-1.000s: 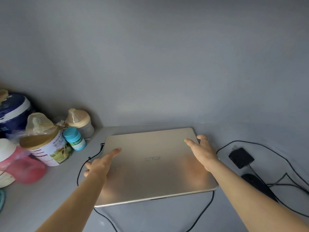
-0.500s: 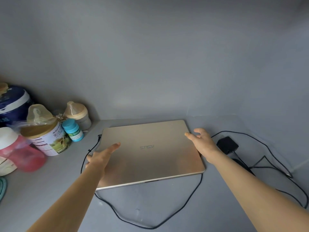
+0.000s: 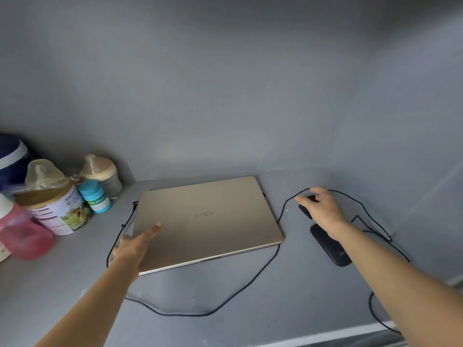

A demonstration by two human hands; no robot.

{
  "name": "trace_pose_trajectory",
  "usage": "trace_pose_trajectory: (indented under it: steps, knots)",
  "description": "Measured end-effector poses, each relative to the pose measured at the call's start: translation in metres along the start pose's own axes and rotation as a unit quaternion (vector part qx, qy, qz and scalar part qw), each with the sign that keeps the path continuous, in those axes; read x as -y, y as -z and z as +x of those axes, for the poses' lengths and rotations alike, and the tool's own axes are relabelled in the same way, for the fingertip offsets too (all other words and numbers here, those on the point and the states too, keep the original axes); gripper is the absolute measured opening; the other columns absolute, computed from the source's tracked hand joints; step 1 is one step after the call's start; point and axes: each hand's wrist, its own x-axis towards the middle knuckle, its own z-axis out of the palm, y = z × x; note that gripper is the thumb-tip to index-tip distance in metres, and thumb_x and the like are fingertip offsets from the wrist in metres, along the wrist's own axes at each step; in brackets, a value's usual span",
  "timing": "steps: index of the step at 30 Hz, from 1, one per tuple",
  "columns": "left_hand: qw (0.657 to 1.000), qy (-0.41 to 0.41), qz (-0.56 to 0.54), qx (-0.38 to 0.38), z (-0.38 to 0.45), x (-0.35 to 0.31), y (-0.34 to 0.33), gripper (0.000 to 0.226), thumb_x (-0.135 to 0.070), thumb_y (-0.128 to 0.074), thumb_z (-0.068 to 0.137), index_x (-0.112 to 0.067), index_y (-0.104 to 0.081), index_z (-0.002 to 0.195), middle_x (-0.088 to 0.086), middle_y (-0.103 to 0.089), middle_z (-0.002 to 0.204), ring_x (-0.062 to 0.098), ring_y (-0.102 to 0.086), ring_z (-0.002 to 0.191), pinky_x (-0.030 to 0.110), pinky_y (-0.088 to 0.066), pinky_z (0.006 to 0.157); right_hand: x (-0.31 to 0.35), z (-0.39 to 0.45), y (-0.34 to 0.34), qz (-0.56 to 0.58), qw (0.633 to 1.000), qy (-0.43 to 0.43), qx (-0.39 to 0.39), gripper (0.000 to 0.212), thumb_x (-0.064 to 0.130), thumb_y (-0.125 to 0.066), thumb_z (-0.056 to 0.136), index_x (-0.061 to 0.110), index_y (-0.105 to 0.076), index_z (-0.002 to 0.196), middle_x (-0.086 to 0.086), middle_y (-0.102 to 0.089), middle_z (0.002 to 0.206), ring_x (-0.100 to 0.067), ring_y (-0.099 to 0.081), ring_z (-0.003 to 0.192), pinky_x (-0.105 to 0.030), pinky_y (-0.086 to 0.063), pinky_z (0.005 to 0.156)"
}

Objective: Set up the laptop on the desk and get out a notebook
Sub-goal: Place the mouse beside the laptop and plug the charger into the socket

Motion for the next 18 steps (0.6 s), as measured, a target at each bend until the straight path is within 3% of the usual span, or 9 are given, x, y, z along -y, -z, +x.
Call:
trace_pose_trajectory:
  steps: [5, 8, 12, 15, 18]
  knots:
    - [0.999, -0.004, 0.037, -0.006, -0.019, 0.005, 0.007, 0.139, -0.082, -0.064, 0.021, -0.016, -0.033, 0.14, 0.016, -0.036, 0.146, 0.041, -0.035, 0.131, 0.058, -0.034, 0.107, -0.008, -0.01, 0.02, -0.021, 0.999, -0.011, -0.041, 0.061, 0.038, -0.066, 0.084, 0.013, -0.044, 0.135, -0.014, -0.048, 0.137, -0.032, -0.05, 0.12, -0.038, -0.042, 0.091]
    - [0.998, -0.017, 0.053, -0.003, -0.022, 0.017, 0.011, 0.136, -0.082, -0.061, 0.022, -0.014, -0.038, 0.138, 0.016, -0.041, 0.142, 0.041, -0.038, 0.129, 0.057, -0.035, 0.106, -0.014, -0.02, 0.026, -0.035, 0.998, -0.011, -0.058, 0.062, 0.037, -0.068, 0.082, 0.014, -0.044, 0.135, -0.014, -0.048, 0.139, -0.033, -0.048, 0.124, -0.043, -0.042, 0.099]
    - [0.998, -0.04, 0.041, 0.018, -0.034, 0.023, 0.008, 0.13, -0.079, -0.065, 0.025, -0.015, -0.037, 0.135, 0.015, -0.045, 0.137, 0.04, -0.042, 0.125, 0.056, -0.037, 0.105, -0.019, -0.03, 0.027, -0.068, 0.995, -0.015, -0.074, 0.058, 0.033, -0.069, 0.082, 0.011, -0.047, 0.131, -0.018, -0.052, 0.133, -0.036, -0.05, 0.12, -0.045, -0.044, 0.097]
    - [0.998, -0.047, 0.031, 0.027, -0.045, 0.019, 0.003, 0.119, -0.077, -0.069, 0.028, -0.015, -0.046, 0.127, 0.013, -0.055, 0.125, 0.037, -0.049, 0.117, 0.052, -0.041, 0.102, -0.018, -0.038, 0.02, -0.095, 0.994, -0.009, -0.06, 0.049, 0.027, -0.065, 0.085, 0.009, -0.051, 0.128, -0.018, -0.057, 0.128, -0.037, -0.053, 0.117, -0.044, -0.045, 0.096]
    - [0.998, -0.04, 0.011, 0.039, -0.042, 0.014, -0.001, 0.129, -0.084, -0.069, 0.02, -0.016, -0.048, 0.128, 0.01, -0.057, 0.125, 0.036, -0.048, 0.12, 0.051, -0.039, 0.104, -0.02, -0.041, 0.0, -0.119, 0.993, 0.0, -0.003, 0.035, 0.021, -0.056, 0.089, 0.012, -0.058, 0.123, -0.018, -0.062, 0.121, -0.035, -0.057, 0.11, -0.041, -0.048, 0.094]
